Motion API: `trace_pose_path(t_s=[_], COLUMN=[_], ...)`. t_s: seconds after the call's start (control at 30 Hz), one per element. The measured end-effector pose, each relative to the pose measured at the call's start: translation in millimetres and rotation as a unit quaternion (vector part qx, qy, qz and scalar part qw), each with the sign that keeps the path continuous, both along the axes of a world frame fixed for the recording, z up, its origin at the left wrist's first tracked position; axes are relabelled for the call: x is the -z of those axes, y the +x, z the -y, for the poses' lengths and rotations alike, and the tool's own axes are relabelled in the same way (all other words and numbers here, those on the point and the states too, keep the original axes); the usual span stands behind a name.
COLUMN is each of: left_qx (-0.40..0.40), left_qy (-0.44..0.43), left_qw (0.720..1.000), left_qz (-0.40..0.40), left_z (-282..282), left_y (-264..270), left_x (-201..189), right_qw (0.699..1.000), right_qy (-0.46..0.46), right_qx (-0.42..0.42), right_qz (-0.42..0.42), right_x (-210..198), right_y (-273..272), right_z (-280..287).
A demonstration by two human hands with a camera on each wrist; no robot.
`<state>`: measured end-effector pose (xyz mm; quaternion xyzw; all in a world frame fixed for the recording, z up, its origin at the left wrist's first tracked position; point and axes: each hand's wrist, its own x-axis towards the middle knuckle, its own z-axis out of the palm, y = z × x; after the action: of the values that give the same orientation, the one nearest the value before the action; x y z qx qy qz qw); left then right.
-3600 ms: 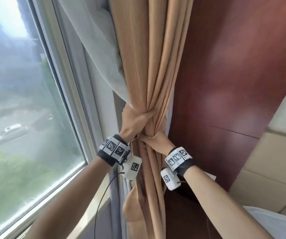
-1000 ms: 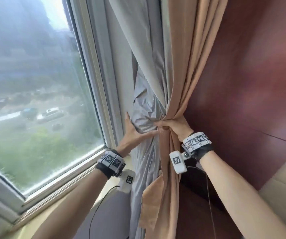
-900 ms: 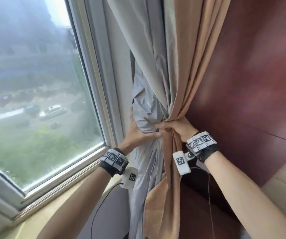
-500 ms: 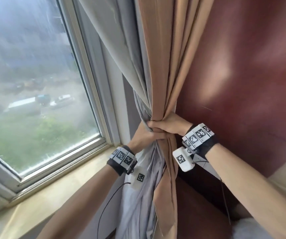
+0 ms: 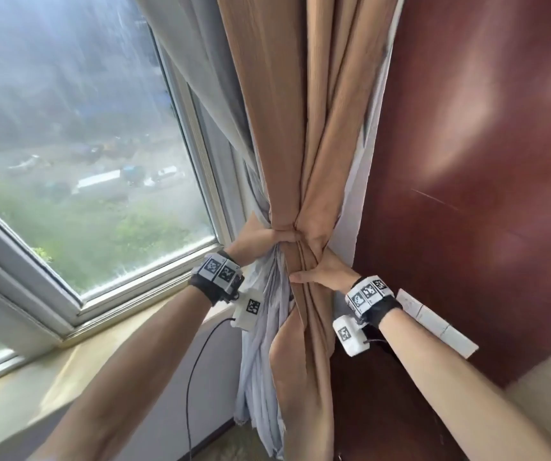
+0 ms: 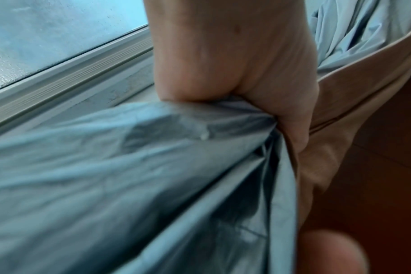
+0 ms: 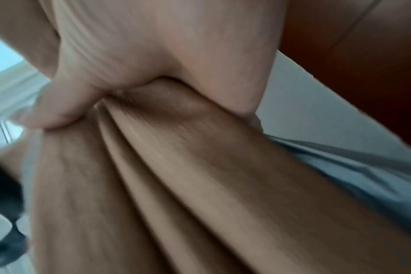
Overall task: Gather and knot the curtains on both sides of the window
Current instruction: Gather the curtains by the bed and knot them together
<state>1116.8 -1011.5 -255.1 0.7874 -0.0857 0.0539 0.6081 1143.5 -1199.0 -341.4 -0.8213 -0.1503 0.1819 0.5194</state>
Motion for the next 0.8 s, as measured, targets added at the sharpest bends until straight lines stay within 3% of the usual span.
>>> trace_pose_path(t_s=[0.27,0.57,0.63,0.7,0.8], left_qx=[0.105,0.115,0.079,-0.032,-0.234], left_qy=[0.110,0.113,0.126,0.186,0.201], left_qw=[0.984,0.983,0.987,0.982,0.936], left_qz=[-0.093,-0.084,-0.058,0.033,0.167], left_z=[-8.2,-24.5,-31.6,-32.4,-24.3], left_y=[10.4,26.4,29.0,19.8,-20.0], left_x=[-4.3,-3.5,3.8,23.3,70.9], right_qw=[0.988,0.980,0.979,0.974,0.963], right_qy=[0.155,0.181,0.171,0.175,0.185], right_qx=[0.006,0.087,0.108,0.144,0.196], right_qz=[-0.024,-0.012,-0.001,-0.002,-0.010], right_x=[-17.9,-12.9,-9.3,-3.6,2.1], right_y=[-19.5,7.5,14.0,21.1,31.9], right_z=[-41.2,-53.9,-57.1,-58.6,-59.4])
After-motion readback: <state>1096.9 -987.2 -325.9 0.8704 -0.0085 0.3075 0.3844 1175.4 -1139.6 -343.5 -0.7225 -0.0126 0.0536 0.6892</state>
